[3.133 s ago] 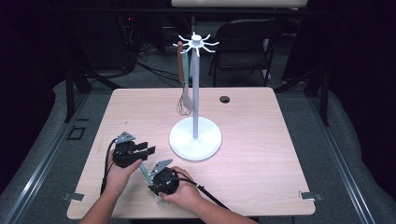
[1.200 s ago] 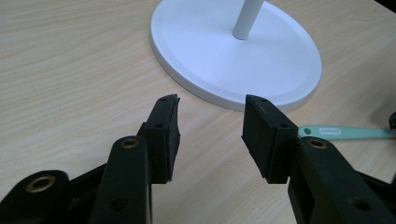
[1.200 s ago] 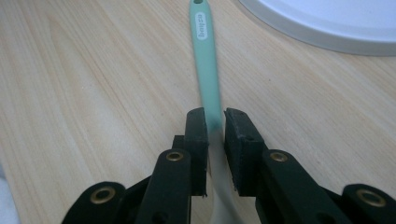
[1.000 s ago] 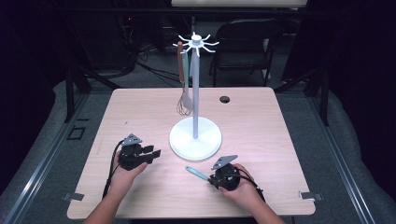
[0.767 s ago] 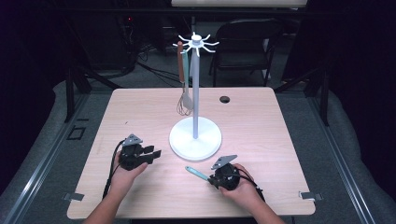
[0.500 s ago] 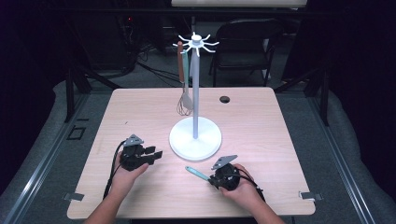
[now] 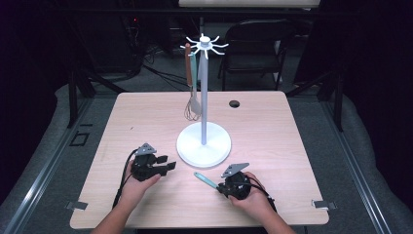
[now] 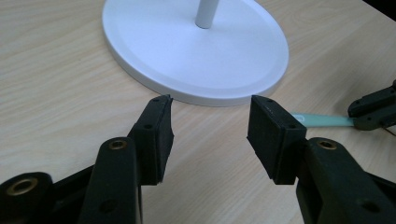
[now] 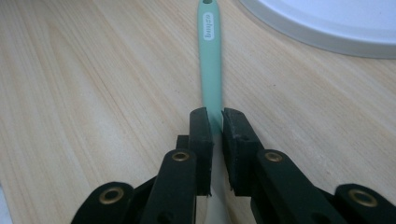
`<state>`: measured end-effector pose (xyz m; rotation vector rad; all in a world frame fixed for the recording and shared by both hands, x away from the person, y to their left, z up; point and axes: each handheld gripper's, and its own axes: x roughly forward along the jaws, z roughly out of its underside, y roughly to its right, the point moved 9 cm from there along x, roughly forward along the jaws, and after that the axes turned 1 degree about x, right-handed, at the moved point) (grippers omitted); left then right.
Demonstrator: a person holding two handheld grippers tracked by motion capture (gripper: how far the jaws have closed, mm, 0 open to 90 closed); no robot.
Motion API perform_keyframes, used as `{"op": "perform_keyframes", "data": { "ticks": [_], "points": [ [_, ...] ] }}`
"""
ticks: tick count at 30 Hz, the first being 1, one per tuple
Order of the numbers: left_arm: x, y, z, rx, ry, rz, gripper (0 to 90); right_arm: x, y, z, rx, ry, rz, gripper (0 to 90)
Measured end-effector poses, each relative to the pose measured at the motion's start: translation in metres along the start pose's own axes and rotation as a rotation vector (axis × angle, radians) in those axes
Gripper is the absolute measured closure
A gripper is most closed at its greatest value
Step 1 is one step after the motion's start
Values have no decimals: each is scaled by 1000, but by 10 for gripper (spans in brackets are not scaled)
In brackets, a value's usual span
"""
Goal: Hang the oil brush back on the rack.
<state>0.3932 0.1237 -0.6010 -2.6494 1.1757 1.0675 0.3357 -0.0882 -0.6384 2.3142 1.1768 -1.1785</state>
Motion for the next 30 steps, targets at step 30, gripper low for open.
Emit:
{"op": "perform_keyframes", "data": {
  "ticks": [30],
  "points": [
    [22, 66, 2, 50, -30, 237, 487, -9, -23, -28, -18, 186, -62, 821]
  ]
}}
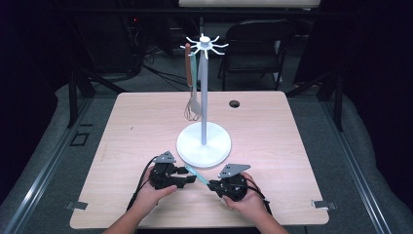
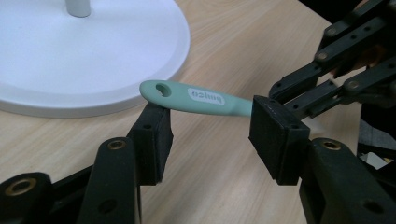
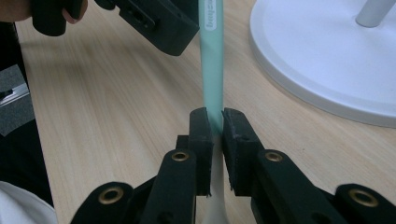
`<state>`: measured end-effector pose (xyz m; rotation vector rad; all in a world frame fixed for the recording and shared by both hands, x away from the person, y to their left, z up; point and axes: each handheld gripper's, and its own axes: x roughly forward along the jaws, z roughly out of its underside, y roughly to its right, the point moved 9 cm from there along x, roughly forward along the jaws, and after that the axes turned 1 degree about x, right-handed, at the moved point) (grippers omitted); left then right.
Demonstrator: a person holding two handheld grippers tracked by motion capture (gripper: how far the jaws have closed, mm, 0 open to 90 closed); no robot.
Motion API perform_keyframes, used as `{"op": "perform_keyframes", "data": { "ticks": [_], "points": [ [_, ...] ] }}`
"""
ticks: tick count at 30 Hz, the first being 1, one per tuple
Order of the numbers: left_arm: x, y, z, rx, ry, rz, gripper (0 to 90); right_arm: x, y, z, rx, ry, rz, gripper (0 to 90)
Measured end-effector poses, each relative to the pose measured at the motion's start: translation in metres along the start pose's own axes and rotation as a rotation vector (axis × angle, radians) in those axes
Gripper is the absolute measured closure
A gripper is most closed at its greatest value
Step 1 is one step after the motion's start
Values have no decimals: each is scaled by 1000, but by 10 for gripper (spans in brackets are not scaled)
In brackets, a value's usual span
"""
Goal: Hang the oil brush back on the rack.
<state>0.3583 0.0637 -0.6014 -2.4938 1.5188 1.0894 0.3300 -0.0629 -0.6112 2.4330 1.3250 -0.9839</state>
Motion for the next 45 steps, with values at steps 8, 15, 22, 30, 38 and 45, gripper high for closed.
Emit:
{"op": "perform_keyframes", "data": {
  "ticks": [8, 15, 22, 30, 38, 45],
  "points": [
    [0, 2, -3, -2, 19, 8, 493, 6, -2, 2, 17, -21, -16, 789],
    [1, 2, -4, -6, 27, 8, 495, 8, -2, 14, 32, -72, -23, 775],
    [-1, 5, -6, 5, 35, 13, 499, 10, -2, 18, 45, -93, -10, 812],
    [-2, 9, -11, -2, 65, 17, 523, 8, -4, 11, 47, -53, 0, 822],
    [3, 18, -14, 7, 68, 38, 546, 7, -4, 1, 69, 18, 17, 822],
    [4, 22, -17, 3, 74, 64, 583, 7, 0, -4, 96, 56, 23, 822]
  ]
}}
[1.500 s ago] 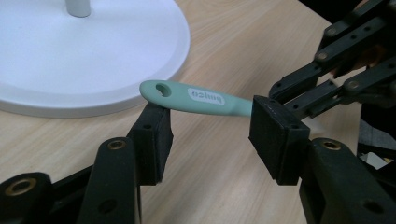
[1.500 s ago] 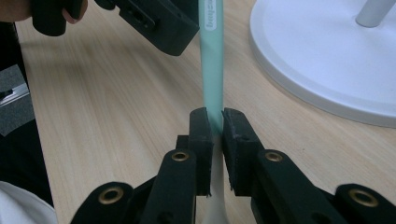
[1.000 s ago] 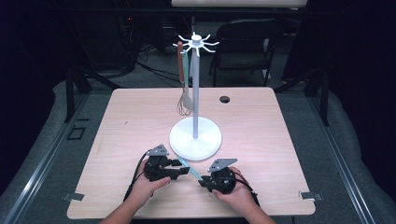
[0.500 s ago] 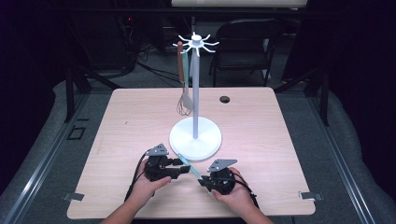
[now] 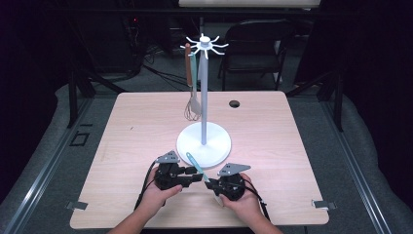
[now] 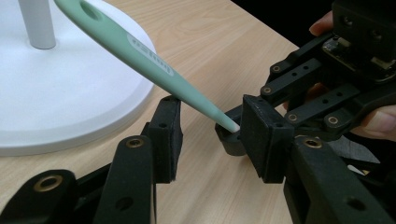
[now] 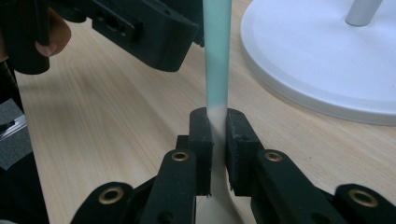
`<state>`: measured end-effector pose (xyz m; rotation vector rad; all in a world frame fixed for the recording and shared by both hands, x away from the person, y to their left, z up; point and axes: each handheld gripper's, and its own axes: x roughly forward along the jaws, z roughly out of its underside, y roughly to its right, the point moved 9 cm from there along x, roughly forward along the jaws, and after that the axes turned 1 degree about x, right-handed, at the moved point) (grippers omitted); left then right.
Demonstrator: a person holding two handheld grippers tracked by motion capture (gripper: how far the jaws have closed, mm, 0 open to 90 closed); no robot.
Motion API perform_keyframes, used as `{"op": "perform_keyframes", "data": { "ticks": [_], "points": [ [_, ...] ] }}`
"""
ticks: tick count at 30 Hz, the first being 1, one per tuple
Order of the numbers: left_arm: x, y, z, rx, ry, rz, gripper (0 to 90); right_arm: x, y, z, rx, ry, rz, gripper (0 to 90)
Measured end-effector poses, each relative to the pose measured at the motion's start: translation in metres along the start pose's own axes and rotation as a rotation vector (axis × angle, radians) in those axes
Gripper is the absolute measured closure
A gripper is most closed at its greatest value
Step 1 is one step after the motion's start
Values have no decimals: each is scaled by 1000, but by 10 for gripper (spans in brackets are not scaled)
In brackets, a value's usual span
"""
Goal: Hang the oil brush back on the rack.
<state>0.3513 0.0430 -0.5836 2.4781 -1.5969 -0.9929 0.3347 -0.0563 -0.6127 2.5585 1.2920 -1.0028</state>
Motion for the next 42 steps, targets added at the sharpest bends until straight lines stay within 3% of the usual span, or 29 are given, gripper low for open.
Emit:
{"op": "perform_keyframes", "data": {
  "ticks": [6, 14, 19, 26, 34, 42],
  "points": [
    [0, 1, -8, -20, 23, 16, 610, 2, 0, -6, 14, 33, 1, 823],
    [-2, 5, -26, 29, 45, -13, 699, 7, 0, -16, 43, 75, 6, 825],
    [4, 10, -35, 42, 59, -9, 751, 4, 3, -22, 60, 108, 17, 828],
    [16, 9, -32, 30, 46, -10, 788, 1, 10, -20, 82, 118, 30, 830],
    [23, 7, -25, 12, 29, -1, 807, 2, 11, -19, 76, 117, 39, 831],
    [21, 4, -26, 3, 43, 1, 842, 3, 10, -20, 79, 124, 28, 801]
  ]
}}
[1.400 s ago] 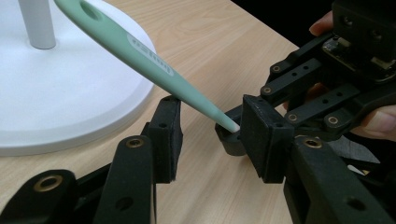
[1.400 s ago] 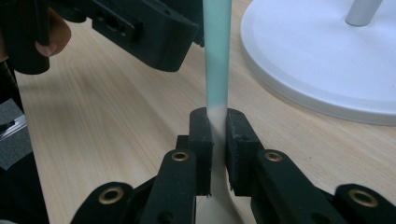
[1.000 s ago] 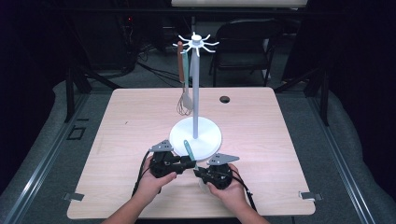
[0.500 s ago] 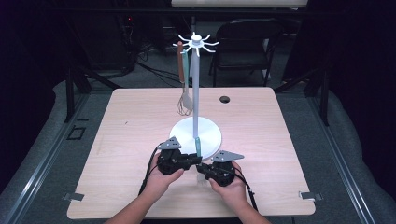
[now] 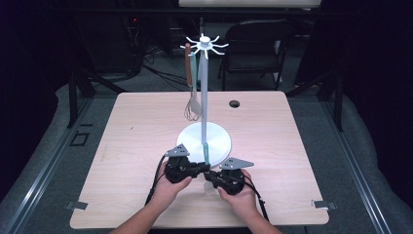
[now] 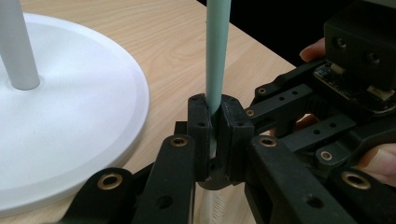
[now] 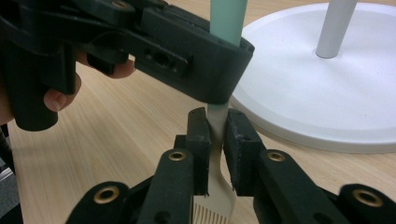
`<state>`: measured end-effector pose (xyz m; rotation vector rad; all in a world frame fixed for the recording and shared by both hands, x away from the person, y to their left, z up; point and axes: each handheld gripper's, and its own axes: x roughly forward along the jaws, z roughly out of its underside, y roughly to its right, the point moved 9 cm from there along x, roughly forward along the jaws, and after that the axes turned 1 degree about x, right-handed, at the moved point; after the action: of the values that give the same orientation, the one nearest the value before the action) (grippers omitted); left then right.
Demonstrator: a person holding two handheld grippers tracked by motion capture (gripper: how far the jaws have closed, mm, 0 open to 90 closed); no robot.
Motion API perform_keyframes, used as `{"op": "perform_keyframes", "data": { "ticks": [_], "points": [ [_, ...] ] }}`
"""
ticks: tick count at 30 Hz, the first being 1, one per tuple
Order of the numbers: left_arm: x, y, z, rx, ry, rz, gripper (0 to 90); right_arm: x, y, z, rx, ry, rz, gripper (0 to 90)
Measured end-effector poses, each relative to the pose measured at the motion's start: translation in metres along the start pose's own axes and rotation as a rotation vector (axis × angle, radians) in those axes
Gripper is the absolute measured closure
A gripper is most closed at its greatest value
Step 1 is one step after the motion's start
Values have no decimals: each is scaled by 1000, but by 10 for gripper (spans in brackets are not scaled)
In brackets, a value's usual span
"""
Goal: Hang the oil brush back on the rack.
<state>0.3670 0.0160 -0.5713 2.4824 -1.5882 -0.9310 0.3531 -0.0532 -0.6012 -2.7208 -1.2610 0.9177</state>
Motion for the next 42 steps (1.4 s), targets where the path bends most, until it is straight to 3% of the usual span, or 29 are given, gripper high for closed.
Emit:
{"op": "perform_keyframes", "data": {
  "ticks": [8, 14, 20, 27, 33, 38, 42],
  "points": [
    [-12, -7, -7, 4, 14, -24, 848, -13, 3, 3, -30, -20, 3, 771],
    [-24, -13, -16, 4, 25, -40, 848, -22, 14, 7, -42, -48, 36, 764],
    [-34, -17, -31, 32, 24, -63, 849, -22, 22, 11, -40, -65, 60, 761],
    [-45, -19, -61, 56, 31, -67, 848, -21, 28, 16, -43, -86, 72, 758],
    [-52, -16, -93, 102, 28, -77, 848, -22, 32, 17, -39, -89, 77, 757],
    [-57, -8, -123, 153, 19, -86, 849, -22, 34, 16, -32, -84, 80, 756],
    [-61, 0, -142, 169, 31, -75, 849, -22, 34, 16, -31, -81, 78, 751]
  ]
}}
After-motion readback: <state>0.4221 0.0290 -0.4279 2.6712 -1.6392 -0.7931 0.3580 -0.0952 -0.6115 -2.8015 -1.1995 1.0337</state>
